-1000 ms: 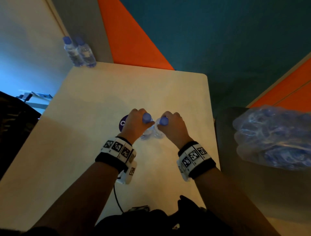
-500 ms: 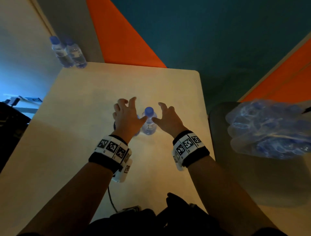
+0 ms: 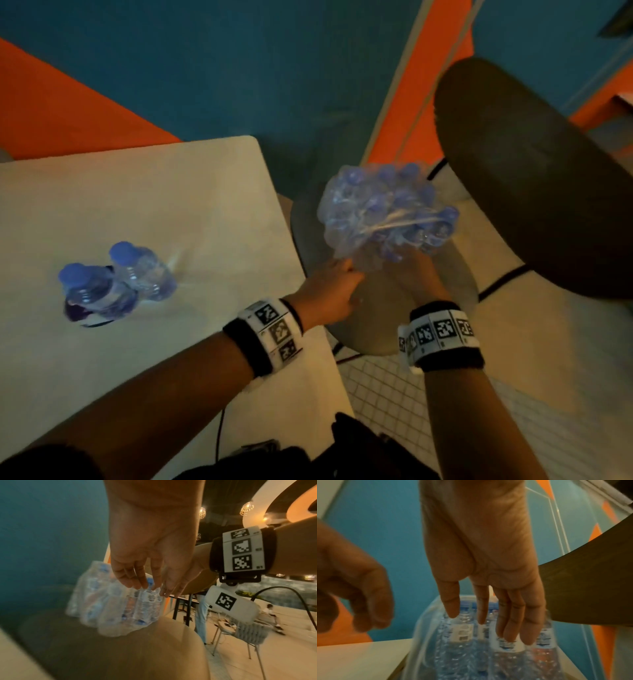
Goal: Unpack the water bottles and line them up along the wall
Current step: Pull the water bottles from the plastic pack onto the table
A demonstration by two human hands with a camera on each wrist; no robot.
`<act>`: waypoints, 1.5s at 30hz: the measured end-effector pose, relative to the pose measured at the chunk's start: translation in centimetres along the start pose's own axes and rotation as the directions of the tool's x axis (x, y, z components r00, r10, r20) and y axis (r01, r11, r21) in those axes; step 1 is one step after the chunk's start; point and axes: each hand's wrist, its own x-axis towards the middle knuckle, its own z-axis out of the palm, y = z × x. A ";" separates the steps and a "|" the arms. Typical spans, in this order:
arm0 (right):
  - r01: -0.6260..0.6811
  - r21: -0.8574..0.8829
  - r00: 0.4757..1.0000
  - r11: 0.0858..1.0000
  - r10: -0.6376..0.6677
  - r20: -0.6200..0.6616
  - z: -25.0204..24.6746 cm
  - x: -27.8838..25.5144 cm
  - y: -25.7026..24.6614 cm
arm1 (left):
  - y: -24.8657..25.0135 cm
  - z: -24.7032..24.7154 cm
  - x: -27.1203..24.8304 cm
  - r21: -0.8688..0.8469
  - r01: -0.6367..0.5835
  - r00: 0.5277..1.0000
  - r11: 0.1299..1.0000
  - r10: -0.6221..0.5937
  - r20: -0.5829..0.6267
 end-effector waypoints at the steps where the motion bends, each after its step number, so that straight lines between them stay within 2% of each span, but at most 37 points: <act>1: -0.021 -0.010 1.000 1.000 0.021 -0.021 -0.9 0.5 0.8 | 1.1 0.3 1.5 -0.026 -0.029 1.000 0.999 0.029 0.004; 4: -0.094 -0.033 0.990 0.995 0.090 -0.111 -3.1 2.2 2.8 | 3.6 0.8 5.6 -0.049 -0.082 0.996 0.995 0.081 -0.023; 7: -0.135 -0.048 0.974 0.990 0.124 -0.190 -4.4 4.1 4.0 | 5.2 1.1 9.4 -0.035 -0.063 0.995 0.997 0.060 -0.083; 12: -0.056 0.055 0.954 0.997 0.069 -0.290 -5.6 5.8 5.9 | 6.3 2.2 15.0 -0.060 0.045 0.982 0.997 -0.056 -0.178; 16: -0.032 -0.020 0.971 0.999 0.026 -0.237 -5.7 6.2 6.8 | 7.3 3.4 16.9 -0.054 0.090 0.956 0.994 -0.102 -0.277; 20: -0.044 -0.112 0.969 0.993 0.015 -0.247 -6.0 7.7 7.0 | 6.9 4.3 18.2 -0.006 0.110 0.930 0.994 -0.105 -0.353; 25: -0.044 0.069 0.967 0.997 0.060 -0.247 -5.7 8.1 6.9 | 6.2 3.9 17.8 0.032 0.099 0.927 0.995 -0.081 -0.365; 27: -0.017 0.120 0.970 0.993 0.045 -0.239 -5.5 8.0 6.8 | 5.8 3.5 17.5 0.017 0.111 0.926 0.994 -0.097 -0.364; 31: 0.003 0.075 0.978 0.997 0.013 -0.206 -5.8 7.2 6.1 | 5.4 2.6 16.0 -0.010 0.128 0.938 0.992 -0.124 -0.323; 34: 0.035 0.054 0.979 0.998 -0.024 -0.201 -5.7 6.1 5.8 | 5.8 1.6 13.4 -0.135 0.085 0.943 0.987 -0.123 -0.310; 37: 0.085 0.001 0.986 0.996 -0.084 -0.147 -5.5 4.3 4.7 | 5.8 0.0 9.7 -0.248 0.123 0.949 0.961 -0.187 -0.255; 40: 0.159 -0.171 0.987 0.972 -0.158 0.019 -5.0 2.6 2.4 | 4.8 -1.4 5.2 -0.298 0.150 0.939 0.943 -0.230 -0.256; 42: 0.249 -0.258 0.962 0.934 -0.207 0.179 -4.0 1.4 0.2 | 3.6 -2.1 1.9 -0.314 0.188 0.927 0.931 -0.274 -0.256; 45: 0.375 -0.267 0.894 0.888 -0.269 0.358 -2.0 -0.5 -3.6 | 1.0 -2.5 -2.8 -0.301 0.293 0.901 0.908 -0.367 -0.230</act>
